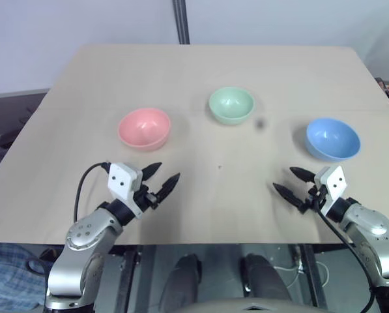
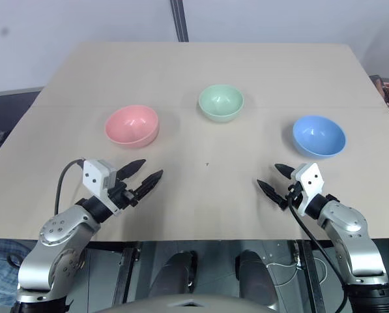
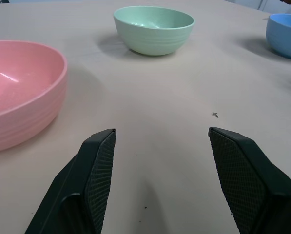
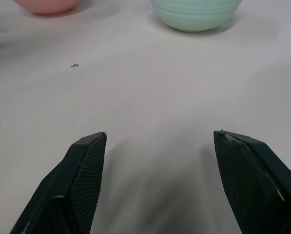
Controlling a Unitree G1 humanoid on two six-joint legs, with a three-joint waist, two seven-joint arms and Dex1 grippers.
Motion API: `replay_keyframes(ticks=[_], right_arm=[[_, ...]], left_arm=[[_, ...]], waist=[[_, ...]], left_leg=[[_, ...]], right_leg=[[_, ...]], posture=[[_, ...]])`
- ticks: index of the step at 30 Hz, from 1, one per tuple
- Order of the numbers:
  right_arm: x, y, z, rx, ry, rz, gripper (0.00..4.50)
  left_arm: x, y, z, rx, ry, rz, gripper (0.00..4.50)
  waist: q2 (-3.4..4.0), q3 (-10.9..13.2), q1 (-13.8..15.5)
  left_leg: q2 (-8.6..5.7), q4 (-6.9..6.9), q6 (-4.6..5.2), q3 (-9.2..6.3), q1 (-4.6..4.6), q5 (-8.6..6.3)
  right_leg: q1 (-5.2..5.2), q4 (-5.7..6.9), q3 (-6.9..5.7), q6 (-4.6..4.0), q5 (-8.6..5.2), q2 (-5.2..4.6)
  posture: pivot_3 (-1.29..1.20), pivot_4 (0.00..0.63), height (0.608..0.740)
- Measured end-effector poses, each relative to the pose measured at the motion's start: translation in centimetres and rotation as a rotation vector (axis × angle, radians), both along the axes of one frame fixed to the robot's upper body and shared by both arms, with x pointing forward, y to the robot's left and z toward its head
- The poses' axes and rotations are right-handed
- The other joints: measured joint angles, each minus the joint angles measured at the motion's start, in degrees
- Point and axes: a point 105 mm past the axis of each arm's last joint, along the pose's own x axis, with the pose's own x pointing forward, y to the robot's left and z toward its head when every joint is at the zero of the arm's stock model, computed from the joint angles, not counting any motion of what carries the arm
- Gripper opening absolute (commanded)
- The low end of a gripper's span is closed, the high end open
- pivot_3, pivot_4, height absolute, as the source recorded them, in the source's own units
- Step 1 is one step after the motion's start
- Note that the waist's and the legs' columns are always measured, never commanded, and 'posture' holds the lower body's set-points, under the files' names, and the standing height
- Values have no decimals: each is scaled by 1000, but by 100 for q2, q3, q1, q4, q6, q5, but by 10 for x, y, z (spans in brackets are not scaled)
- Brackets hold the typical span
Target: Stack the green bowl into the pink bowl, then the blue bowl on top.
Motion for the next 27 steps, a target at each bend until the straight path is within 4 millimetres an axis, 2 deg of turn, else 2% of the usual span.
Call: replay_keyframes(ticks=[11, 15, 18, 23, 25, 27], right_arm=[[-5, 5, 5, 24, 4, 56, 3672], [-15, 18, 23, 102, -20, 152, 3672], [-23, 24, 42, 154, -51, 229, 3672], [-22, 31, 70, 189, -104, 284, 3672], [-21, 30, 75, 189, -117, 284, 3672], [-19, 30, 82, 187, -133, 282, 3672]], left_arm=[[0, -2, 0, 0, -1, -10, 3205], [3, -5, 4, 1, -17, -16, 3205], [18, 1, 9, 27, -22, 58, 3205], [38, 14, 20, 97, -46, 143, 3205], [41, 17, 23, 116, -55, 158, 3205], [51, 28, 27, 193, -69, 206, 3205]], waist=[[0, 0, 0], [0, 0, 1], [0, 0, 10], [-2, -1, 3], [-2, -1, 5], [-3, 0, 10]], left_leg=[[0, 0, 0, 0, 0, 0], [0, 1, 0, -1, 0, 0], [0, 7, 0, -7, 1, 0], [0, 10, 0, -8, 1, 0], [0, 10, 0, -9, 0, 0], [-1, 10, 0, -11, -2, 0]], right_leg=[[0, 0, 0, 0, 0, 0], [1, 1, 0, 0, 0, 0], [7, 2, -7, 1, 0, 1], [9, 2, -8, 1, 0, 3], [8, 1, -9, 1, 0, 2], [7, 2, -12, 1, 0, 3]], posture=[[0, 150, 740], [0, 150, 740], [0, 150, 740], [0, 150, 740], [0, 150, 740], [0, 150, 740]])
